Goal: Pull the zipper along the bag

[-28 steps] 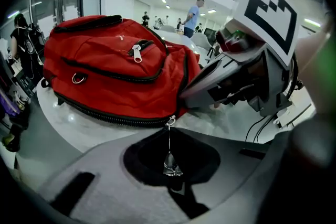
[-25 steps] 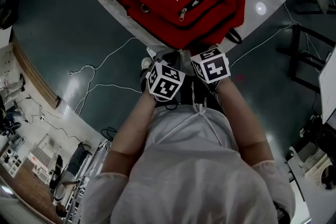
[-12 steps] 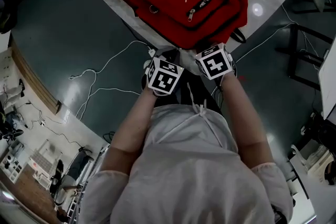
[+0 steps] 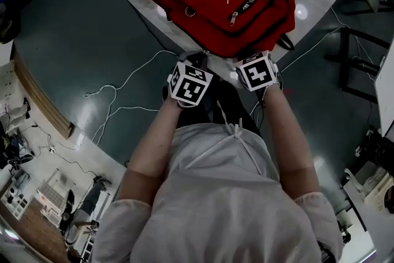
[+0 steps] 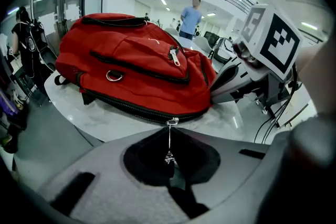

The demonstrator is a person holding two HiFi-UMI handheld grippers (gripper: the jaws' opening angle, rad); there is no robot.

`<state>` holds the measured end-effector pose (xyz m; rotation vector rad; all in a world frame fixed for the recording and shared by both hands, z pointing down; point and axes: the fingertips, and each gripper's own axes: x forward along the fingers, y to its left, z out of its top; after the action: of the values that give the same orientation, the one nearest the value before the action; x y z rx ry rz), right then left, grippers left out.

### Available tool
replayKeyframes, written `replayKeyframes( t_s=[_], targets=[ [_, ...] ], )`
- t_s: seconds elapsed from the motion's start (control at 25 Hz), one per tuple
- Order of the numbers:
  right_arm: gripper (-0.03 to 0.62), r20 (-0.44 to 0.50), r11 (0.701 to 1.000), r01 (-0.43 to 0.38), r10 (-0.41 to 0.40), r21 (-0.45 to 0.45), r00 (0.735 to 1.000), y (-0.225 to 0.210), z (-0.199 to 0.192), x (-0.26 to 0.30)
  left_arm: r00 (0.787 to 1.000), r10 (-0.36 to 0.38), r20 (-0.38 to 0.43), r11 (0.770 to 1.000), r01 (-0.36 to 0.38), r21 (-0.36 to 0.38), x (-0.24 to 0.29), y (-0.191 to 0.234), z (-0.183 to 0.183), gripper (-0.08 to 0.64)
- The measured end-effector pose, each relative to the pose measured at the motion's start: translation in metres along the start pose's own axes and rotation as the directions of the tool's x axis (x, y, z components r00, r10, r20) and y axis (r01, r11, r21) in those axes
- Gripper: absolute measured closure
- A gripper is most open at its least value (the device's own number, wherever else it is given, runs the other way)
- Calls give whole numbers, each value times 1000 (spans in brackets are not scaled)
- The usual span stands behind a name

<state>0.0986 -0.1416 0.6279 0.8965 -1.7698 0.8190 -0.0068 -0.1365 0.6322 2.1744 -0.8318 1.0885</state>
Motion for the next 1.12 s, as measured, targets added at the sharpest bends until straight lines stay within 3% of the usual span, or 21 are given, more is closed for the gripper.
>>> replayKeyframes(
  t_s=[0.24,0.8,1.12],
  targets=[
    [565,-24,998,57,-57,-7,998,0,1,1,1000,-13,28,999,14,-36,-7,22,5,538],
    [565,-46,995,98,-99,-13,994,-3,6,-2,999,31,13,999,-32,24,-18,81,13,537],
    [565,-43,992,114,-111,48,993,-2,5,-3,999,45,21,998,-46,51,-21,115,22,537]
  ],
)
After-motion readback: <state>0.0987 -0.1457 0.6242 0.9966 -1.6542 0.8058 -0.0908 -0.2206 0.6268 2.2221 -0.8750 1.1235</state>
